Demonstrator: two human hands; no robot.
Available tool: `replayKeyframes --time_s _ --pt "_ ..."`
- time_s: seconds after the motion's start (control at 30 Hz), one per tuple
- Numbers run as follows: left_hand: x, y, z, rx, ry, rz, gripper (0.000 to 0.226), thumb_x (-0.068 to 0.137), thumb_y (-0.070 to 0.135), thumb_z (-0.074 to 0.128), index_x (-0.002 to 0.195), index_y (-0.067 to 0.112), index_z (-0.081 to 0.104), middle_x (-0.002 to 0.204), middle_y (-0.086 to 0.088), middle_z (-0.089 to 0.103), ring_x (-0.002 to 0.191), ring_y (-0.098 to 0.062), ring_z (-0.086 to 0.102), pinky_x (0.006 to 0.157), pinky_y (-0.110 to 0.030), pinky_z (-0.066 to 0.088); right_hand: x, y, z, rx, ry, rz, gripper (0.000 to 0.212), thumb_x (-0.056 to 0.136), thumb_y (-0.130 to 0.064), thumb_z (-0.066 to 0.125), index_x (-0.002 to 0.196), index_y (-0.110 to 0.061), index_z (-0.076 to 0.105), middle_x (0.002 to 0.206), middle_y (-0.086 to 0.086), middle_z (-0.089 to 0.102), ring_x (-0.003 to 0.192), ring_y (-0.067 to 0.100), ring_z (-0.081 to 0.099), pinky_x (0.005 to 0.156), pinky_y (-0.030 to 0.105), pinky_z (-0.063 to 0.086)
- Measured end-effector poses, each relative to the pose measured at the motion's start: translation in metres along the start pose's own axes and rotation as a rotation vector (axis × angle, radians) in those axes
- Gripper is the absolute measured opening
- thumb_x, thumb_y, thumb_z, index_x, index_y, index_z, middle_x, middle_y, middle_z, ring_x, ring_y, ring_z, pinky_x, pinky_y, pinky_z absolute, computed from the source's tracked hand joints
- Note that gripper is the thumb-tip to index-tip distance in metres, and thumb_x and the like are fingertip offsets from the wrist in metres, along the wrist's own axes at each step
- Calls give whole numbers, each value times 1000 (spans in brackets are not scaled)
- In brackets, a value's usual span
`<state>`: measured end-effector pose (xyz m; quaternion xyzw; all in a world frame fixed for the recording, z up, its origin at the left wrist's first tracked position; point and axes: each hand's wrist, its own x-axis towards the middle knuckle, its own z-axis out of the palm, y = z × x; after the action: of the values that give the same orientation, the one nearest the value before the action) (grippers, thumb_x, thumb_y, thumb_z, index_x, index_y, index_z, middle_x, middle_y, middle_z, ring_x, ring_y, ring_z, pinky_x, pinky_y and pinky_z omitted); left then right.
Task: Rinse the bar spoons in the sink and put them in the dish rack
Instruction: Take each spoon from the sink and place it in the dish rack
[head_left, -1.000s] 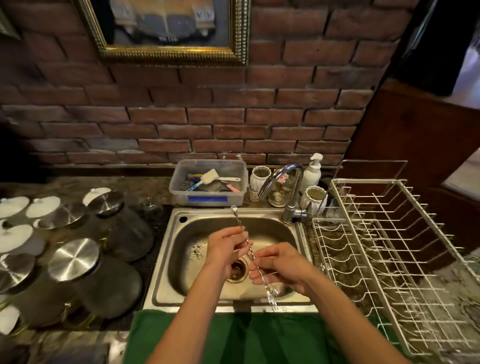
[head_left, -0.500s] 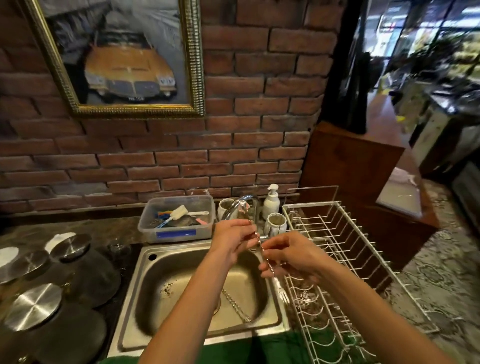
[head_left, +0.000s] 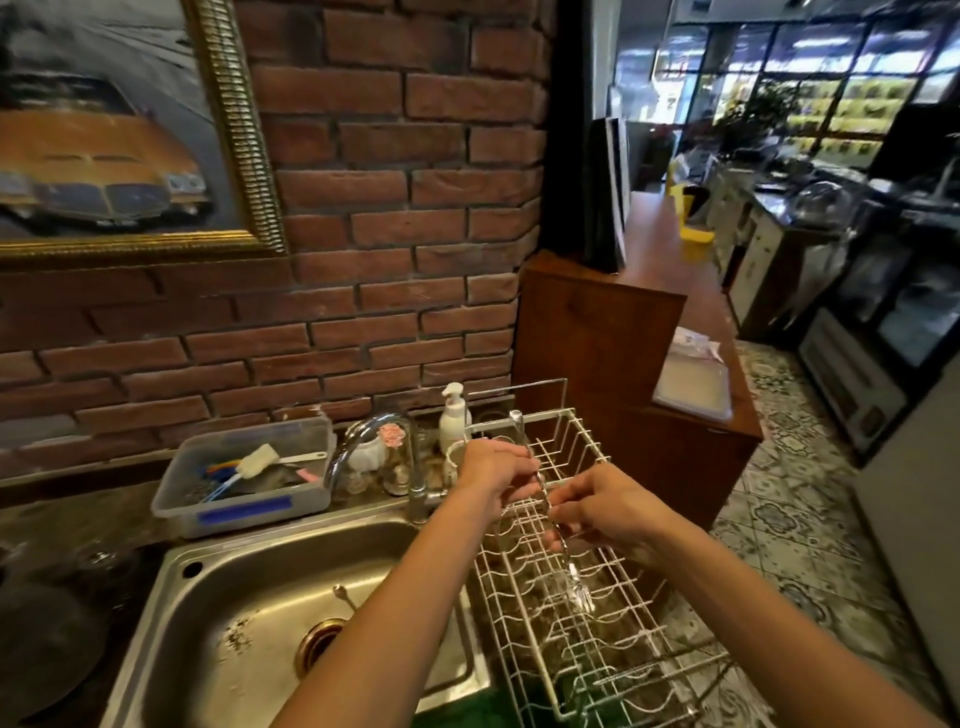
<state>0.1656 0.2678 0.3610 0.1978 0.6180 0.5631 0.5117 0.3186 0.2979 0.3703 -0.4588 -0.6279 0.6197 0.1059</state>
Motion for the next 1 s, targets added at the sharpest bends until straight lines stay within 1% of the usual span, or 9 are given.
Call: replayKeyframes --time_s 0.13,0.2,0.33,0.4,0.5,0.67,0.8,0.9,1.0 --pt "18 -12 28 69 -2 -81 12 85 -11 67 94 -3 68 102 -25 69 80 -31 71 50 -27 58 12 17 -23 38 20 68 7 91 7 59 96 10 64 77 22 65 72 29 74 68 44 64" --pt "28 -17 37 80 3 -129 9 86 -10 67 89 -2 68 97 -24 69 83 -32 71 48 -27 59 19 24 -30 74 22 107 10 91 9 57 99 12 63 80 23 63 69 28 73 63 43 64" --pt "47 -31 49 171 58 -204 6 86 -5 70 92 -3 69 104 -23 70 90 -33 74 66 -36 64 33 37 -39 -4 40 149 12 92 10 53 101 12 62 89 28 63 72 30 71 81 49 56" --pt "54 -38 54 214 88 -211 7 85 -6 70 92 -4 70 107 -24 70 94 -34 73 57 -33 63 40 43 -40 -74 64 156 13 93 7 55 102 11 62 90 26 68 77 31 73 85 50 56" --pt "64 -48 60 252 130 -221 15 84 -6 71 99 -5 69 106 -23 70 89 -32 74 63 -36 64 48 50 -38 -150 70 166 9 92 4 56 95 3 64 94 24 70 87 36 74 81 45 58" --pt "78 -61 66 361 205 -205 23 83 -4 72 104 0 65 108 -18 66 82 -26 71 66 -34 64 60 60 -33 -274 104 179 17 92 -1 58 109 1 60 109 21 69 99 32 71 79 42 61" --pt "83 -66 66 407 223 -221 20 84 -5 72 101 0 63 105 -18 66 78 -26 70 71 -38 64 66 67 -30 -298 114 190 12 92 2 58 103 2 62 100 18 67 81 26 71 62 35 61" --pt "85 -68 66 452 240 -215 20 84 -7 70 101 1 61 104 -19 67 82 -28 72 72 -39 64 69 68 -27 -323 108 203 14 93 1 58 107 2 60 105 21 67 71 21 64 43 23 50" --pt "86 -72 67 471 258 -206 26 85 -9 69 107 -1 59 104 -15 65 90 -30 72 74 -41 64 73 71 -25 -364 115 201 13 94 0 58 107 1 59 108 23 68 74 23 67 45 23 51"
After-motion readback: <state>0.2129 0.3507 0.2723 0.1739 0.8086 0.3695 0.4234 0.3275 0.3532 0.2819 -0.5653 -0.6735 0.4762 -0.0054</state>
